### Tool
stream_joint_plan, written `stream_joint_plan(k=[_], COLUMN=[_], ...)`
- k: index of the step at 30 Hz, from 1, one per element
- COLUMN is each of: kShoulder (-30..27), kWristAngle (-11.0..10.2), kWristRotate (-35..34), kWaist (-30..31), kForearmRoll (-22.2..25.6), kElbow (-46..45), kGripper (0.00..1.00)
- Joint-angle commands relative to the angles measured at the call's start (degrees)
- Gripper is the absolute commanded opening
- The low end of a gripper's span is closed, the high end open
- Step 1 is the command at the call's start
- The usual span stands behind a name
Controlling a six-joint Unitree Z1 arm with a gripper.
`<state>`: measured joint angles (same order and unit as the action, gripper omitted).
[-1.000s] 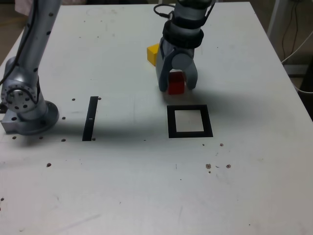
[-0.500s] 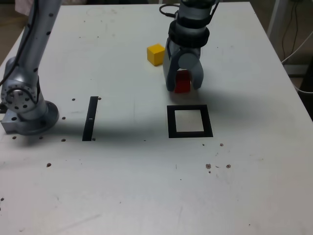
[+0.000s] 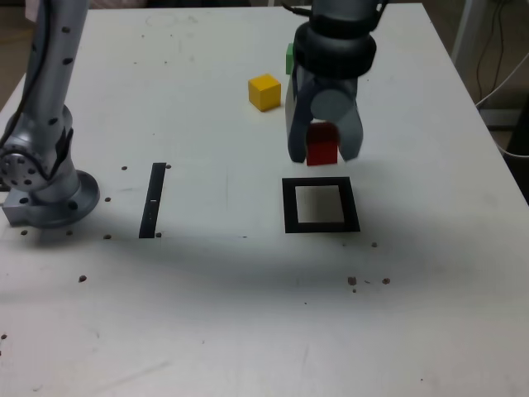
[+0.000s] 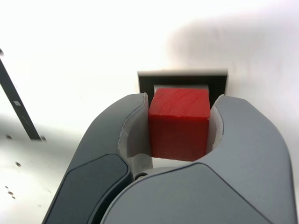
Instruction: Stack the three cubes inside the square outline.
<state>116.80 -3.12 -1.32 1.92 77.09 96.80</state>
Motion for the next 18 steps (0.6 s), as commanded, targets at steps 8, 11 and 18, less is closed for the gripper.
stream_joint_plan(k=[8, 11, 18], kShoulder=[2.42, 2.38, 2.97], kWristAngle=[2.13, 2.11, 2.59], kWristRotate=[-3.48, -3.47, -3.4], kWaist=[3.99, 3.55, 2.91], kForearmRoll=[-2.2, -3.67, -7.55], kElbow=[-2.31, -3.92, -6.85], kGripper=[0.17, 0.17, 0.17])
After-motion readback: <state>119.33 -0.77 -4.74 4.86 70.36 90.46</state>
